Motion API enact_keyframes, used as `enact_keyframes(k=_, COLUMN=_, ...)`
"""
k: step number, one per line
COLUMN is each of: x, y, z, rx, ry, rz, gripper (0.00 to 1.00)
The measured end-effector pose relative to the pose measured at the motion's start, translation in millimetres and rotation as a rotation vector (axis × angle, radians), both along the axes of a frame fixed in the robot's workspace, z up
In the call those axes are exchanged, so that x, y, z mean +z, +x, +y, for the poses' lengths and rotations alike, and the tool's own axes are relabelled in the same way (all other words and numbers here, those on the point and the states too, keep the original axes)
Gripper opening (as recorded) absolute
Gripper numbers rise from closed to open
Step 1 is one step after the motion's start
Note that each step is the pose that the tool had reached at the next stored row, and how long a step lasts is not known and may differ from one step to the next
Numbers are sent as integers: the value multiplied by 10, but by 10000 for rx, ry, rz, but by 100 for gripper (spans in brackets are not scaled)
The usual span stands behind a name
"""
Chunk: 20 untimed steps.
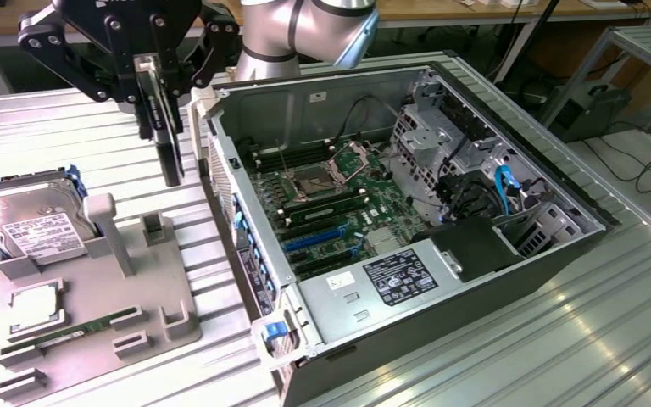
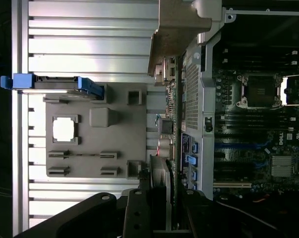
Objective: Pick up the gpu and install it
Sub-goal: 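Pick up the gpu and move the gpu toward the slot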
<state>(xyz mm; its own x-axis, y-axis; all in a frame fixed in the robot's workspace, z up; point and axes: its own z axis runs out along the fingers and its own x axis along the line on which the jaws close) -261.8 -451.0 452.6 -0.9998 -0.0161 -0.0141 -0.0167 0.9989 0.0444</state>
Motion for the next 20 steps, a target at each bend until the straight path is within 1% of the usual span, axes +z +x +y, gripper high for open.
enact_keyframes(k=11, x=-3, y=133, z=0, rx=-1, ry=1, rz=-1, gripper=28)
enact_keyframes(k=12, x=-4, y=197, z=0, rx=0, ry=1, rz=-1, gripper=28)
enact_keyframes(k=20, x=-5, y=304, z=0, rx=0, ry=1, rz=-1, gripper=28)
